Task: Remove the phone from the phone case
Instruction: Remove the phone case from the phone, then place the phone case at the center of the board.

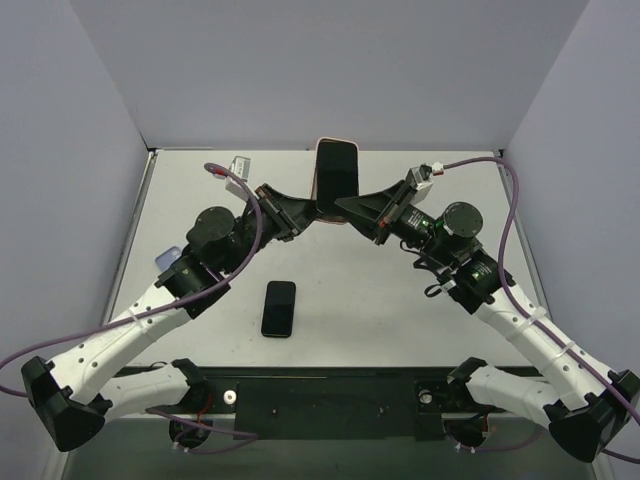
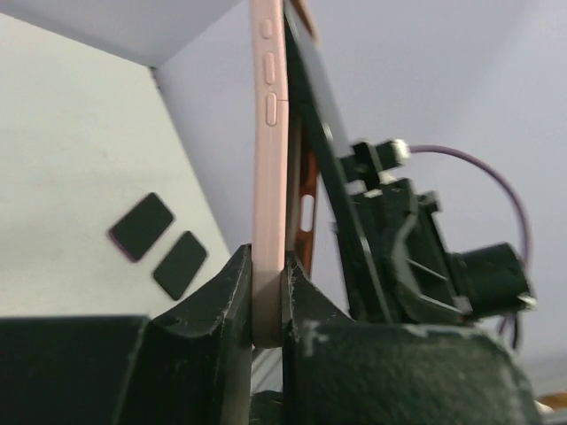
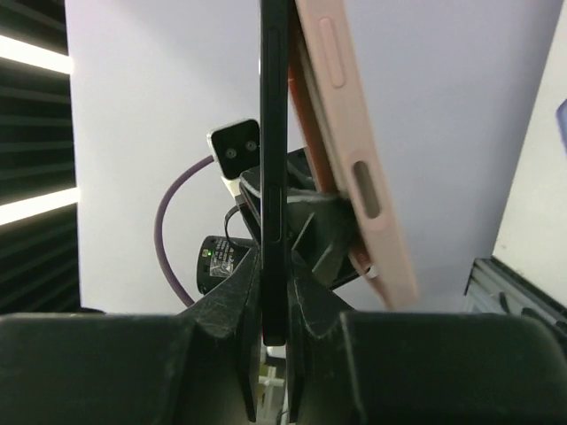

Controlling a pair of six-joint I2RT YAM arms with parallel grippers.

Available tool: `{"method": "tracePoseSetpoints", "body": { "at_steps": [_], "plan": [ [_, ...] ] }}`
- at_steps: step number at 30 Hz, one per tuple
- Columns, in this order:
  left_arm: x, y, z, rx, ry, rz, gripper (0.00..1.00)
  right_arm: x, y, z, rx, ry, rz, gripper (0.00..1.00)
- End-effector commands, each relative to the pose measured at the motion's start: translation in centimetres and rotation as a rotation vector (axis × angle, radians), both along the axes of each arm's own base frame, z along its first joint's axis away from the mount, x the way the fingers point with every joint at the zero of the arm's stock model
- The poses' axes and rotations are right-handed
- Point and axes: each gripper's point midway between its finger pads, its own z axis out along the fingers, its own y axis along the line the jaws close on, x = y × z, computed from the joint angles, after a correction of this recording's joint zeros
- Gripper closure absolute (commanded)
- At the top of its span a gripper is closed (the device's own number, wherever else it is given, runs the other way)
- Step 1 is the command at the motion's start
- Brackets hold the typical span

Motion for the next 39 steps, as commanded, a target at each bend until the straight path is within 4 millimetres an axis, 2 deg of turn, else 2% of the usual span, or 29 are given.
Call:
{"method": "tracePoseSetpoints", "body": {
  "at_steps": [1,2,5,6,8,9,10,11,13,15,16,19,20,21,23,24,25,26,27,29,30,32,33,34,35,36,37,38,39],
  "plan": [
    [4.5,2.6,-0.9,-0.012,0.039,0.215,0.96,-1.9,-0.7,0.8,-0.053,-0.139,0.017,1.0],
    [5.5,3.4,-2.3,-0.005,0.074,0.275,1.0,-1.4,-0.6,-0.1,-0.078,-0.122,0.008,1.0],
    [8.1,5.8,-6.4,0.002,0.221,0.415,1.0,-0.5,-0.3,-3.3,-0.134,-0.081,0.0,1.0],
    [9.3,6.9,-7.9,-0.006,0.274,0.502,1.0,-0.1,-0.3,-3.6,-0.133,-0.077,-0.007,1.0],
    [10.6,9.2,-12.6,0.031,0.412,0.627,1.0,0.6,-0.4,-5.9,-0.182,-0.049,-0.022,1.0],
    [11.7,10.5,-14.0,0.026,0.441,0.672,1.0,0.8,-0.6,-6.6,-0.212,-0.046,-0.032,1.0],
    [12.3,10.6,-16.5,0.019,0.498,0.678,1.0,1.7,-1.4,-8.8,-0.295,-0.012,-0.075,1.0],
    [13.3,11.7,-17.2,-0.003,0.515,0.701,1.0,2.0,-2.1,-9.9,-0.34,-0.002,-0.106,1.0],
    [14.9,12.5,-19.5,-0.007,0.543,0.728,1.0,4.1,-4.8,-14.1,-0.44,0.084,-0.217,1.0],
    [15.9,13.6,-22.5,-0.006,0.608,0.756,1.0,7.1,-8.6,-16.9,-0.47,0.16,-0.356,1.0],
    [16.9,13.9,-23.1,-0.026,0.598,0.767,1.0,7.8,-9.6,-17.9,-0.497,0.166,-0.389,1.0],
    [17.8,14.7,-26.0,-0.038,0.668,0.783,1.0,11.1,-14.6,-22.0,-0.614,0.216,-0.55,1.0],
    [18.2,15.0,-27.1,-0.026,0.68,0.792,1.0,11.6,-15.3,-23.3,-0.633,0.232,-0.561,1.0],
    [18.6,15.2,-27.6,-0.018,0.686,0.799,1.0,13.1,-16.5,-23.7,-0.608,0.228,-0.597,1.0],
    [19.1,15.3,-29.7,0.001,0.74,0.778,1.0,14.7,-18.4,-25.4,-0.617,0.242,-0.642,1.0],
    [19.5,15.8,-31.5,0.014,0.776,0.78,1.0,15.4,-18.9,-25.7,-0.626,0.247,-0.653,1.0],
    [19.4,15.4,-33.2,0.029,0.826,0.744,1.0,16.4,-19.8,-26.6,-0.642,0.253,-0.668,1.0],
    [19.8,15.7,-33.4,0.018,0.821,0.735,0.99,17.1,-20.2,-26.7,-0.646,0.247,-0.675,1.0],
    [19.8,15.6,-34.6,0.04,0.837,0.712,0.99,18.0,-20.8,-28.3,-0.673,0.27,-0.678,1.0],
    [20.0,15.6,-35.4,0.058,0.846,0.694,0.94,19.5,-21.5,-29.8,-0.683,0.285,-0.681,1.0],
    [20.0,15.7,-35.6,0.085,0.845,0.685,0.9,20.3,-21.6,-30.2,-0.68,0.286,-0.681,1.0],
    [19.5,15.5,-36.2,0.135,0.879,0.66,0.79,21.0,-21.6,-33.1,-0.673,0.345,-0.658,1.0],
    [19.6,15.4,-35.8,0.166,0.863,0.642,0.69,21.3,-21.7,-33.4,-0.661,0.345,-0.667,1.0],
    [19.4,15.5,-35.8,0.192,0.874,0.642,0.64,21.4,-22.8,-34.4,-0.666,0.378,-0.683,1.0],
    [19.3,15.6,-35.1,0.223,0.856,0.632,0.49,21.4,-22.8,-34.8,-0.671,0.389,-0.672,0.99],
    [18.5,15.8,-35.6,0.269,0.881,0.628,0.38,21.4,-22.5,-35.5,-0.684,0.408,-0.655,0.97],
    [18.8,15.8,-34.3,0.287,0.843,0.615,0.33,21.2,-22.2,-35.7,-0.686,0.412,-0.639,0.91],
    [17.9,16.1,-34.5,0.339,0.876,0.612,0.25,21.0,-22.0,-36.0,-0.686,0.425,-0.624,0.87],
    [17.0,16.5,-34.2,0.393,0.879,0.601,0.19,20.7,-22.0,-36.2,-0.698,0.435,-0.617,0.78]
  ]
}}
